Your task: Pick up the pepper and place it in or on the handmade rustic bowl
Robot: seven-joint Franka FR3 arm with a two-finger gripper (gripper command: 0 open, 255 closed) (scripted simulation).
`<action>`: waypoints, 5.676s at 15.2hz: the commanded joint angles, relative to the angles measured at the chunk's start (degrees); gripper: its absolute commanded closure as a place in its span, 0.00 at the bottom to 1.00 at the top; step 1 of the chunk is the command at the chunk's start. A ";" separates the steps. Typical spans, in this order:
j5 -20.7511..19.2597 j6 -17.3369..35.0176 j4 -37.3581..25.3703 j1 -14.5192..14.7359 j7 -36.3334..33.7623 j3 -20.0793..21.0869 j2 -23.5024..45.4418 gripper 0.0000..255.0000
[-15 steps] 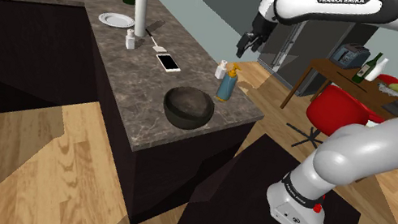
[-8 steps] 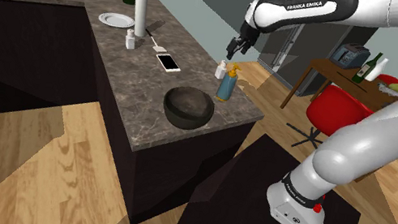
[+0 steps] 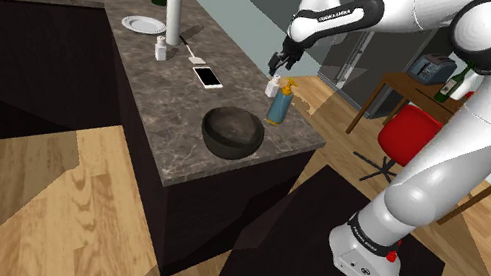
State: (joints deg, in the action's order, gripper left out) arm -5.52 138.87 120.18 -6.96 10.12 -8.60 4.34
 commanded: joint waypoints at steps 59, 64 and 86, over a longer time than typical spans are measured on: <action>1.23 -16.78 -17.13 -0.48 2.35 -0.12 -0.01 1.00; -1.04 -16.95 -11.14 1.97 -3.00 1.95 -5.79 1.00; -3.21 -24.43 3.43 13.23 -32.31 20.11 -23.66 1.00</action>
State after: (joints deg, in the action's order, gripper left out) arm -8.88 114.85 123.32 5.76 -20.80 10.60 -18.84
